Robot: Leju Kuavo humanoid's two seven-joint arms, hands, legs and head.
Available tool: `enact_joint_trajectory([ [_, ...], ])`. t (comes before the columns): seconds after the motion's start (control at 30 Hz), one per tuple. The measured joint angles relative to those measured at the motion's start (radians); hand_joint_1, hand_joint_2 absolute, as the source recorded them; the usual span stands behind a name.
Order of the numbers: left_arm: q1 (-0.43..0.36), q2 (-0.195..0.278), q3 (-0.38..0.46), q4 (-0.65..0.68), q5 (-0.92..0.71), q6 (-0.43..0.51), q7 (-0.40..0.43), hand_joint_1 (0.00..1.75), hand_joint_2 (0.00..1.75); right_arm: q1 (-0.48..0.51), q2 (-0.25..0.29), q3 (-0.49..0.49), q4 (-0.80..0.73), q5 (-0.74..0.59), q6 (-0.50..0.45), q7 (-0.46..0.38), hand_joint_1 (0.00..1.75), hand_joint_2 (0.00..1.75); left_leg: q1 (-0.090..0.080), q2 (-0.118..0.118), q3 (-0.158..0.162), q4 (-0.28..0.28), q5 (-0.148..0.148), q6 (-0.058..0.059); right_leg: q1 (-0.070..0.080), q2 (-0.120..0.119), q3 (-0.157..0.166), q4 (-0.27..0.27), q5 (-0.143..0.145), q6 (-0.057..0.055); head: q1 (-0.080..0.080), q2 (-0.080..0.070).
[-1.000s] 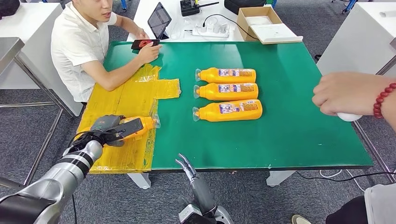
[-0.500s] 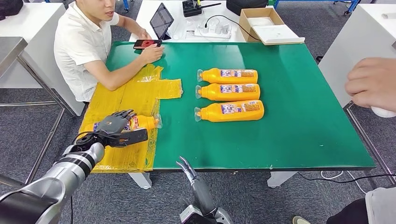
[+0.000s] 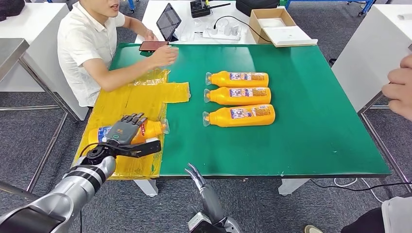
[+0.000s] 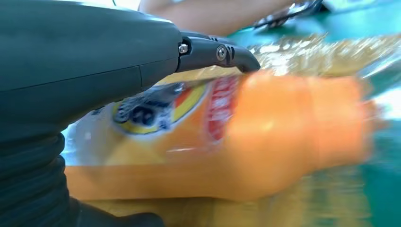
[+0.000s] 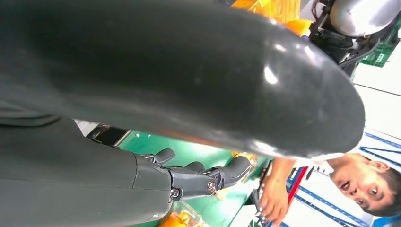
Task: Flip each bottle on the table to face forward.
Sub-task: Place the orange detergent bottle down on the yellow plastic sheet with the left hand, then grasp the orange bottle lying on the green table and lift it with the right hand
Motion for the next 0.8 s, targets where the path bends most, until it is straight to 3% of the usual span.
enact_joint_trajectory([
  [0.23,0.116,-0.022,0.026,-0.152,0.193,-0.019,-0.137,0.0,1.75,0.004,0.0,-0.006,0.0,-0.009,-0.002,0.001,0.0,0.0,0.0,0.002,-0.005,0.0,0.0,0.0,0.0,0.0,-0.005,0.0,0.0,0.0,0.0,0.0],
  [0.57,0.169,-0.027,0.049,-0.23,0.228,-0.011,-0.158,0.0,1.75,0.005,0.0,-0.009,0.0,-0.013,-0.002,0.001,0.0,0.0,0.001,0.002,-0.01,0.0,0.0,0.0,0.0,0.0,-0.01,0.0,0.0,0.0,0.0,0.0],
  [0.8,0.228,-0.037,0.076,-0.307,0.299,0.082,-0.202,0.0,1.75,0.012,-0.002,-0.011,0.0,-0.028,-0.005,0.004,0.0,0.0,0.0,0.002,-0.011,0.0,-0.001,0.0,0.0,0.0,-0.011,0.0,0.0,0.0,0.0,0.0],
])
